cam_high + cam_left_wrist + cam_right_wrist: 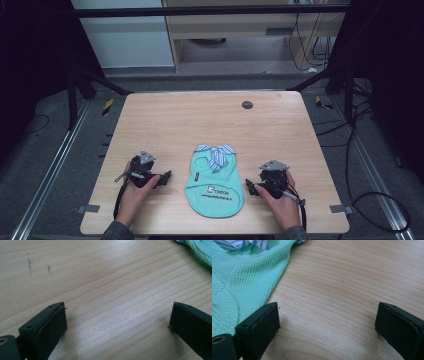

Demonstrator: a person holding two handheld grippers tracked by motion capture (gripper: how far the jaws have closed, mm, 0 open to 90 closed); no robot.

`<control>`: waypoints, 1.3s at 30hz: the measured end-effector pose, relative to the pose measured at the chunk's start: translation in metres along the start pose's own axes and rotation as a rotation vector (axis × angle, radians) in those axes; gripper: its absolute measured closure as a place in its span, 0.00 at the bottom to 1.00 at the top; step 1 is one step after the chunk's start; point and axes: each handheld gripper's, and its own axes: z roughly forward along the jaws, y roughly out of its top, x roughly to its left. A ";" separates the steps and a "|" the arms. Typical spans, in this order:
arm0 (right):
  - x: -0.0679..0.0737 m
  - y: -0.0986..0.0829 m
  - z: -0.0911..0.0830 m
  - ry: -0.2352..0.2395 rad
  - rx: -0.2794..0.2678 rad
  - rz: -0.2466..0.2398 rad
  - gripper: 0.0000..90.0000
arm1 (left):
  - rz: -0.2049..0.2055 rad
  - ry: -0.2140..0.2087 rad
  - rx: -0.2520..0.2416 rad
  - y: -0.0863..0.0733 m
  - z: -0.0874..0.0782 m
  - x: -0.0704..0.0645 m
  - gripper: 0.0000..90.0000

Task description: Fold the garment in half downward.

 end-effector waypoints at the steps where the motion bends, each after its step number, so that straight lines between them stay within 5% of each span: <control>1: 0.000 0.000 0.000 0.000 0.000 0.000 0.07 | -0.002 0.001 0.000 0.000 0.000 0.000 0.00; 25: 0.000 0.002 0.001 0.003 0.003 0.008 0.07 | 0.003 -0.015 -0.007 -0.003 -0.004 -0.001 0.03; 30: 0.001 0.005 -0.001 -0.003 0.015 -0.001 0.18 | 0.004 -0.034 -0.026 0.001 -0.013 -0.005 0.06; 39: 0.004 0.020 -0.005 0.044 0.066 -0.057 0.38 | 0.077 -0.120 -0.018 0.037 -0.018 -0.025 0.07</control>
